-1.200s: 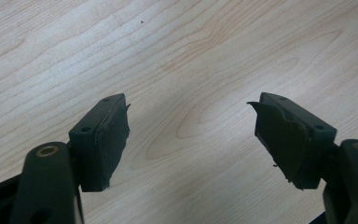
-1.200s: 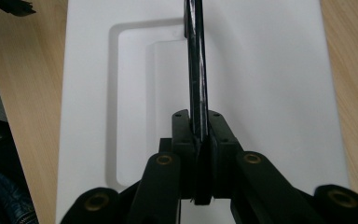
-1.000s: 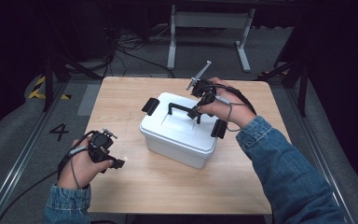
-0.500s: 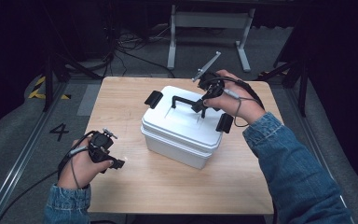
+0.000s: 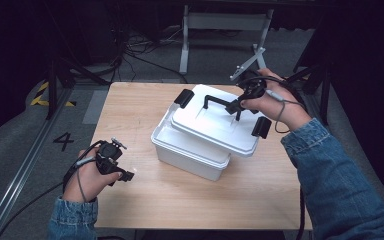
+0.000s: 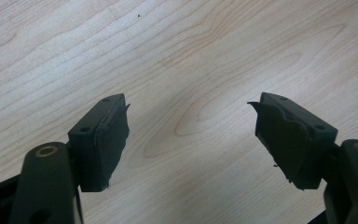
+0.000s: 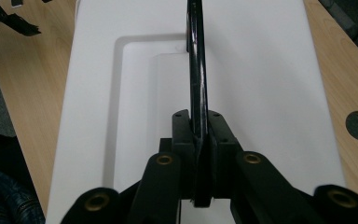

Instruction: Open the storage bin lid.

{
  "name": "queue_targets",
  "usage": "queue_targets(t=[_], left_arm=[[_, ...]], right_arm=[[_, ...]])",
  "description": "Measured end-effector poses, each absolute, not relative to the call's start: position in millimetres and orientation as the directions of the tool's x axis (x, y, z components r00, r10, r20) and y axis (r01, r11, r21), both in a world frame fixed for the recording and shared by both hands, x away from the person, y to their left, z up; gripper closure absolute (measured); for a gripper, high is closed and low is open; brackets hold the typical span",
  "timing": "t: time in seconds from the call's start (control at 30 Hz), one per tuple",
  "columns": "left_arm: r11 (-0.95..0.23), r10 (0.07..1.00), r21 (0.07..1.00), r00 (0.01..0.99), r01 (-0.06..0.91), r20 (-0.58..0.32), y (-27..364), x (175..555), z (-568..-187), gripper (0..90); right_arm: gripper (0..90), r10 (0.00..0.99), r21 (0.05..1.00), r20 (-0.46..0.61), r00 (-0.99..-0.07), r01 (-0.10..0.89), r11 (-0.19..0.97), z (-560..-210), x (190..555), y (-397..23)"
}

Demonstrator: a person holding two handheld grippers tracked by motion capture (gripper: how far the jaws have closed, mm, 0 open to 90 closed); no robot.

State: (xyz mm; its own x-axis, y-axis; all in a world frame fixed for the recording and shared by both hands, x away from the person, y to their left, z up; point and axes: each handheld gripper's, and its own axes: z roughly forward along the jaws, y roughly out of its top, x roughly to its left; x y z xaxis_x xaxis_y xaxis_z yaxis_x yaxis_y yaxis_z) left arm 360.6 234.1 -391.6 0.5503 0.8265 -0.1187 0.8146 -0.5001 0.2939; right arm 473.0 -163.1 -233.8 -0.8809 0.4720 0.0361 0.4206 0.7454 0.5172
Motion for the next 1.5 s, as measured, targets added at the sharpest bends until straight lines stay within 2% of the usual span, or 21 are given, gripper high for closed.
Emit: queue_targets(t=[0.53, 1.5], left_arm=[[-0.504, 0.826, 0.287, 0.552, 0.814, -0.115, 232, 361, -393, 26.3], [-0.505, 0.825, 0.279, 0.552, 0.817, -0.12, 232, 361, -394, 26.2]], right_arm=[[85.1, 0.557, 0.548, 0.049, -0.829, 0.489, 0.679, -231, 472, -226], [85.1, 0.706, 0.551, 0.065, -0.705, 0.615, 0.564, -244, 476, -313]])
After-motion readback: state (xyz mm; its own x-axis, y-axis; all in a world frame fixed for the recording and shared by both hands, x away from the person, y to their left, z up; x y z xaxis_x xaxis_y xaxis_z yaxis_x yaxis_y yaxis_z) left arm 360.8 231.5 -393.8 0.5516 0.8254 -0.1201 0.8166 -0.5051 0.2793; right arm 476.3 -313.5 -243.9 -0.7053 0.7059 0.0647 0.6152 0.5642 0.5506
